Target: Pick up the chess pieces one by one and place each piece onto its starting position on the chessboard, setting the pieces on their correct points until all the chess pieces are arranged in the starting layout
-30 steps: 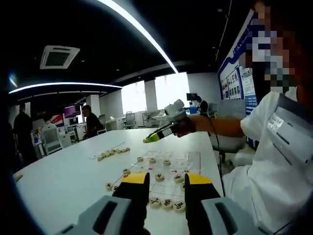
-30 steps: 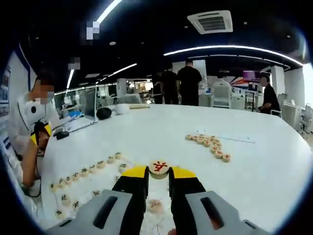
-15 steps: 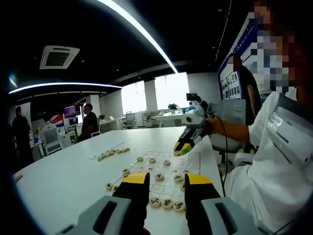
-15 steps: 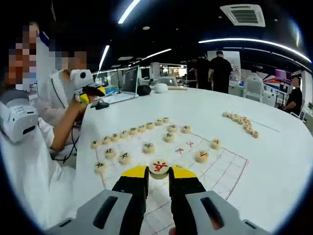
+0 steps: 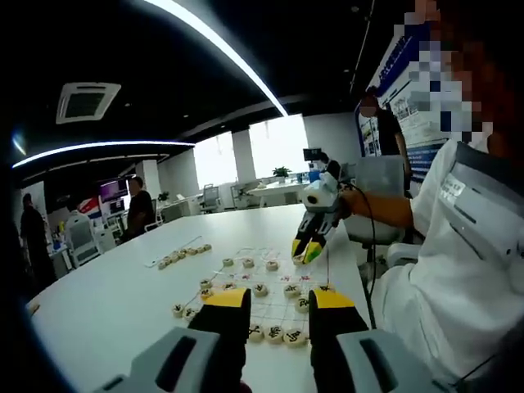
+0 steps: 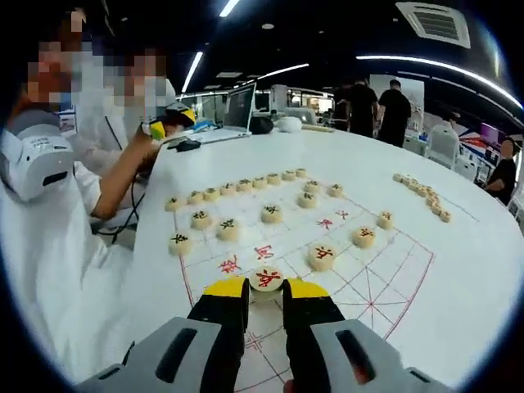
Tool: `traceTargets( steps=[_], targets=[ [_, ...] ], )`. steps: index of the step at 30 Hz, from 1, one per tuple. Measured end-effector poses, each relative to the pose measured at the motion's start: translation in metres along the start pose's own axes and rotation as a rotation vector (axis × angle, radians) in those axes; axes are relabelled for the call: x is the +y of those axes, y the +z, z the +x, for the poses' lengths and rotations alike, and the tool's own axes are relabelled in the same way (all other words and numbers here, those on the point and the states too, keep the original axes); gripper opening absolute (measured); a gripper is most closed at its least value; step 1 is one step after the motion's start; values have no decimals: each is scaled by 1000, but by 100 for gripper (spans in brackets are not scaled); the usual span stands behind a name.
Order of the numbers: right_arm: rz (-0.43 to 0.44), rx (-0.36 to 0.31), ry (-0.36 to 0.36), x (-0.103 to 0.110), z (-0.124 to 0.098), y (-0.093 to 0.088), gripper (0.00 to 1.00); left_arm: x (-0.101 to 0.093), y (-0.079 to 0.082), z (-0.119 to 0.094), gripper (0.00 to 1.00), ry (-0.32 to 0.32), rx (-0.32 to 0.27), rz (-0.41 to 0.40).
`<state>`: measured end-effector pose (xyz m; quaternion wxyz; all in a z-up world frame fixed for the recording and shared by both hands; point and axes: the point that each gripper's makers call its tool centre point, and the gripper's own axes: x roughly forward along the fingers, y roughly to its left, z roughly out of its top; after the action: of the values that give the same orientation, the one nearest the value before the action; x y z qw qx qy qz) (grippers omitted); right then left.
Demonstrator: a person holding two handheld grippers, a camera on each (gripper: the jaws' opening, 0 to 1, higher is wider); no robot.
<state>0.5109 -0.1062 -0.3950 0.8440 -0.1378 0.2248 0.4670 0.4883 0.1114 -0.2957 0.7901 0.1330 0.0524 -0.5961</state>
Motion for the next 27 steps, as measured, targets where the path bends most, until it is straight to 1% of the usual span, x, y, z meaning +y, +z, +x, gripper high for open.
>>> traceTargets(
  steps=[4,6,10,11,15,19,24,27],
  targets=[
    [11,11,-3,-1,1,-4,18,9,0,-2,30,30,-5,-20],
    [26,11,1,0,1,-4,20,10,-1,-2,30,34,-4,-23],
    [42,9,-5,-1,1,-4,35,7,0,-2,30,27,-5,-18],
    [48,4,-8,-2,0,-3,35,6,0,-2,30,25,-6,-17],
    [76,-40,-15,-5,-4,9,35,5,1,-1,30,23,-7,-13],
    [87,-70,-26,-9,-4,22,36,6,1,-1,30,23,-5,-11],
    [103,-84,-66,-23,4,37,38,7,-2,-1,30,26,4,-4],
    [117,-87,-102,-38,12,50,38,12,-1,-3,30,42,-1,-16]
  ],
)
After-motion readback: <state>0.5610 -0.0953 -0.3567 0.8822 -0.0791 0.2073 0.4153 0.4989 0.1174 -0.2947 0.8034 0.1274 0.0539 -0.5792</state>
